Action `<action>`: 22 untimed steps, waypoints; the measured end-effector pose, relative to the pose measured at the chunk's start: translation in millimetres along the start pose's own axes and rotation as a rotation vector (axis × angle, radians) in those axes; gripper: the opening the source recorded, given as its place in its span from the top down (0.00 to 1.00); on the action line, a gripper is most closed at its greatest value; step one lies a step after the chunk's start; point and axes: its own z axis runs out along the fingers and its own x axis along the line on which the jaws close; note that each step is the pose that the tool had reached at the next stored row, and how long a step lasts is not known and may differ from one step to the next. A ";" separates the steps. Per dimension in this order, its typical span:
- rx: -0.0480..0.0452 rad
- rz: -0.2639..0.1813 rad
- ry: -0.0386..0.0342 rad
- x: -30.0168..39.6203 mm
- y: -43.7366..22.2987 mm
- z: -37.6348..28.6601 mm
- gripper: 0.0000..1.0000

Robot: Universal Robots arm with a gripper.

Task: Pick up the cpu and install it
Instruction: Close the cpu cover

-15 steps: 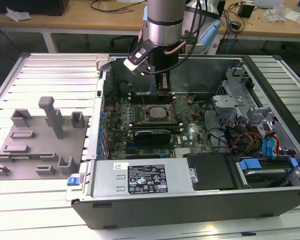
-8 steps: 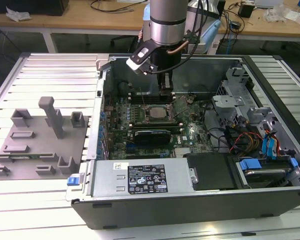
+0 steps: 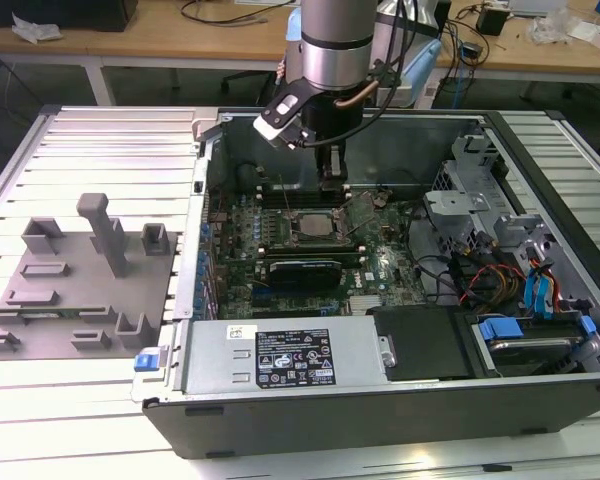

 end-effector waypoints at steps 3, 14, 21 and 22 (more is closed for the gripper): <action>0.0000 0.000 0.0000 0.0 2.6 0.2 0.89; 0.0000 0.000 0.0001 0.0 11.9 0.7 0.89; 0.0000 0.000 0.0001 0.0 20.9 1.1 0.89; 0.0000 0.000 0.0001 0.0 23.3 1.3 0.89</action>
